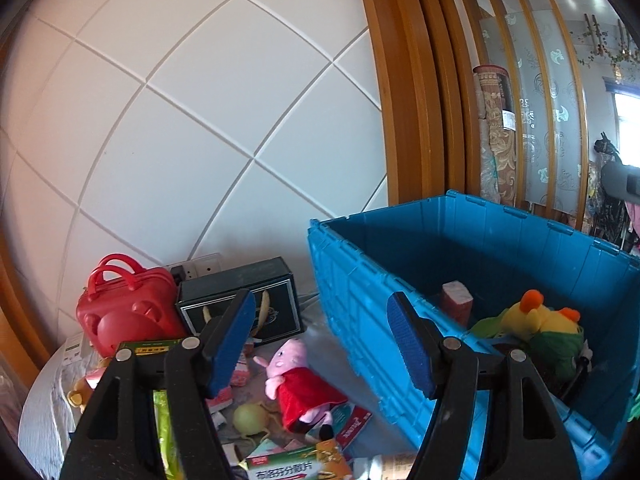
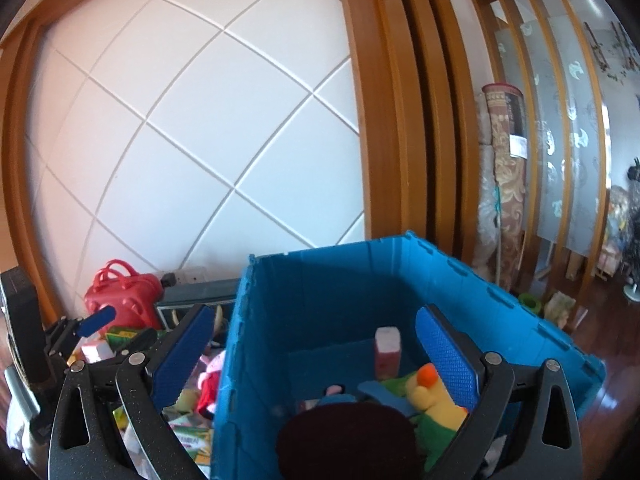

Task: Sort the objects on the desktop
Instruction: 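Move both grippers back over the pile of objects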

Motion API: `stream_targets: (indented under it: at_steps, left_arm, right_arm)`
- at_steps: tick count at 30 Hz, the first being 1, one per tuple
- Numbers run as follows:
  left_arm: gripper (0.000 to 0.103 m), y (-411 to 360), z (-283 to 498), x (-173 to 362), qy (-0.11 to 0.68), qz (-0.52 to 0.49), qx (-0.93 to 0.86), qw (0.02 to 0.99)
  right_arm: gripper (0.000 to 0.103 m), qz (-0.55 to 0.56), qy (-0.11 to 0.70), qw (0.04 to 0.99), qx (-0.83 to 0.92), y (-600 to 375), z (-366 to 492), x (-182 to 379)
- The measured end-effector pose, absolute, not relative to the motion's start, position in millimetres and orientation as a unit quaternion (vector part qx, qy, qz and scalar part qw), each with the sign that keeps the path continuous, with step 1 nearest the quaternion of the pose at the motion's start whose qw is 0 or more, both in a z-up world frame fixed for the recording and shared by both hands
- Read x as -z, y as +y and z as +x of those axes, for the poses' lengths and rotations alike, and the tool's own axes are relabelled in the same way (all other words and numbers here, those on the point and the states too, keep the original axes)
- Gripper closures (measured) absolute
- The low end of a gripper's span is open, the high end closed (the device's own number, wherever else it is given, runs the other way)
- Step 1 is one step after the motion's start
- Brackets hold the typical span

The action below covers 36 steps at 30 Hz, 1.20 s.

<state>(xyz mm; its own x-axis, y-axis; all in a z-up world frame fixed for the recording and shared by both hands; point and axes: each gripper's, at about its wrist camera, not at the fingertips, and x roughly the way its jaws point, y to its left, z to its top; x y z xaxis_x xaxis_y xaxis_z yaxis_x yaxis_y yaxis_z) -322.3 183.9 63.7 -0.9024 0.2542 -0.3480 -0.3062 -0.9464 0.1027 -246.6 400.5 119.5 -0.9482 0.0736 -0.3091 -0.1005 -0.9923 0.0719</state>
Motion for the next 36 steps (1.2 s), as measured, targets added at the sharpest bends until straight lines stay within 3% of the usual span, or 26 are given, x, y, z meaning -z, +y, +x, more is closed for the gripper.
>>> stream_targets:
  at_steps: [10, 19, 36]
  left_arm:
    - [0.035, 50.5, -334.0, -35.7, 0.1, -0.206, -0.97, 0.08]
    - [0.035, -39.3, -344.4, 15.0, 0.091, -0.261, -0.961, 0.033]
    - [0.035, -89.6, -397.5, 103.5, 0.061, -0.363, -0.93, 0.016]
  right_arm:
    - [0.0, -0.182, 0.015, -0.051, -0.982, 264.0, -280.9, -97.9]
    - [0.0, -0.27, -0.016, -0.084, -0.959, 174.5, -330.2, -16.0]
    - [0.0, -0.403, -0.047, -0.089, -0.91, 151.2, -470.1, 97.1]
